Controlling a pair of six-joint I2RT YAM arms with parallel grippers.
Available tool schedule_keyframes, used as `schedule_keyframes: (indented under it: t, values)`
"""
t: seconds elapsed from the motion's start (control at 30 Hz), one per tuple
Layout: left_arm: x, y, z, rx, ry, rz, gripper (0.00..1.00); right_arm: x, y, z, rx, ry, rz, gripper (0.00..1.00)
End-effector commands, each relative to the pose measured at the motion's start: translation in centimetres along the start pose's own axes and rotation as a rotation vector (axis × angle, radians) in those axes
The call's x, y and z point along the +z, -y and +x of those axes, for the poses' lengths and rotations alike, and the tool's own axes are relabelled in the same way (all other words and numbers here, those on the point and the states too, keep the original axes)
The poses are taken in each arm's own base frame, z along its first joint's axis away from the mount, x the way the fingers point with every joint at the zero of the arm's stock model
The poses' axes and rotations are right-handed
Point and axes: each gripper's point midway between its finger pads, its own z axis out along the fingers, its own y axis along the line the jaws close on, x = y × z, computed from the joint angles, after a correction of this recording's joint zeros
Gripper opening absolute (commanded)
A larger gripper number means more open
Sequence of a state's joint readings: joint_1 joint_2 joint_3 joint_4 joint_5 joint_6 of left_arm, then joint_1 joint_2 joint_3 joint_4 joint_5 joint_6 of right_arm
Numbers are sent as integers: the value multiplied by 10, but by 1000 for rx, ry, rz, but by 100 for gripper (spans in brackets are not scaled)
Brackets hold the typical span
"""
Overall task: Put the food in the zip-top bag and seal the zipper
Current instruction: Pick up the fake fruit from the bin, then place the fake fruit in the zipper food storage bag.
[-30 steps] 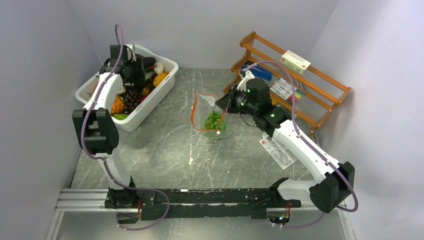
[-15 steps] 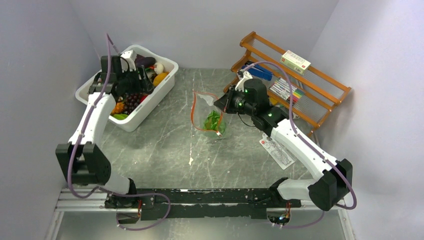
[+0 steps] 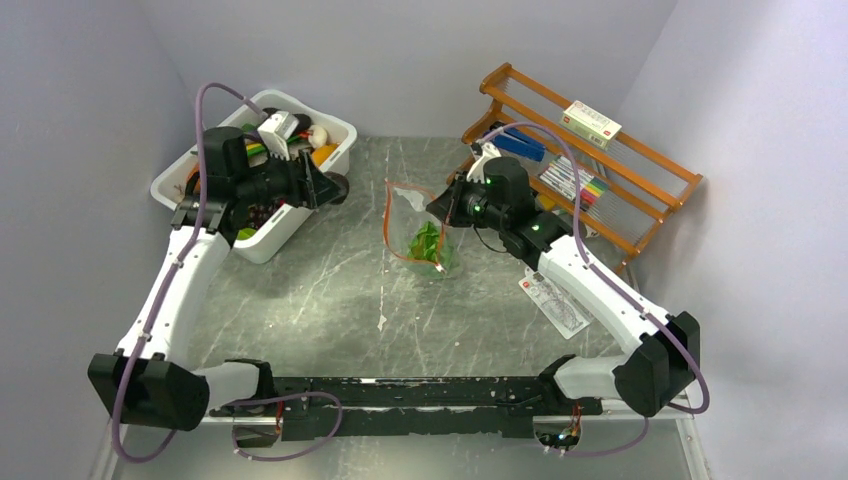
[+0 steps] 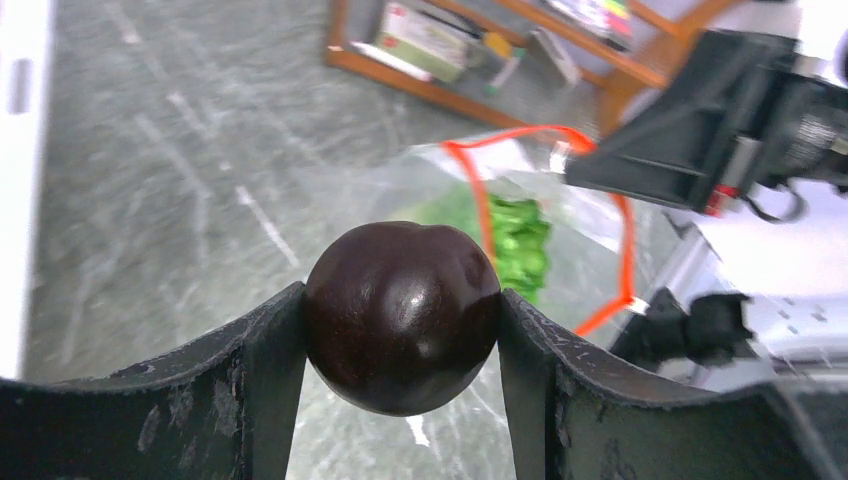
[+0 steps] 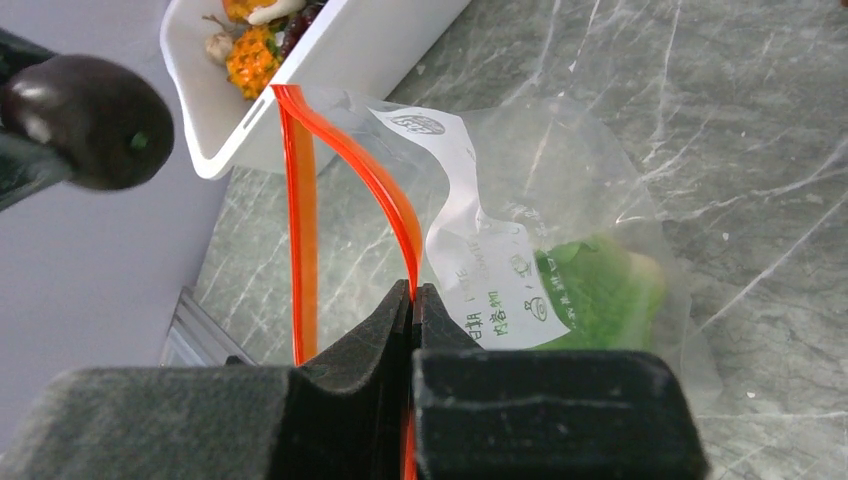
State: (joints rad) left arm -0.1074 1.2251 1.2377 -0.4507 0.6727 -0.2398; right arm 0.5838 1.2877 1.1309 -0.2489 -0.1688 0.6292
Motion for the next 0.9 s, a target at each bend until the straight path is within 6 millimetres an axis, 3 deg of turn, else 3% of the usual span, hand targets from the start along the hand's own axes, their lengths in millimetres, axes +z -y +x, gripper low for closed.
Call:
schedule_keyframes:
  t: [0.0, 0.4, 0.87]
  values:
    - [-4, 65, -8, 60, 32, 266, 47, 1, -12, -16, -30, 46, -35, 0]
    - [15, 118, 2, 61, 28, 469, 48, -4, -17, -23, -37, 65, -49, 0]
    - [68, 114, 39, 52, -58, 418, 47, -9, -26, -28, -19, 93, -88, 0]
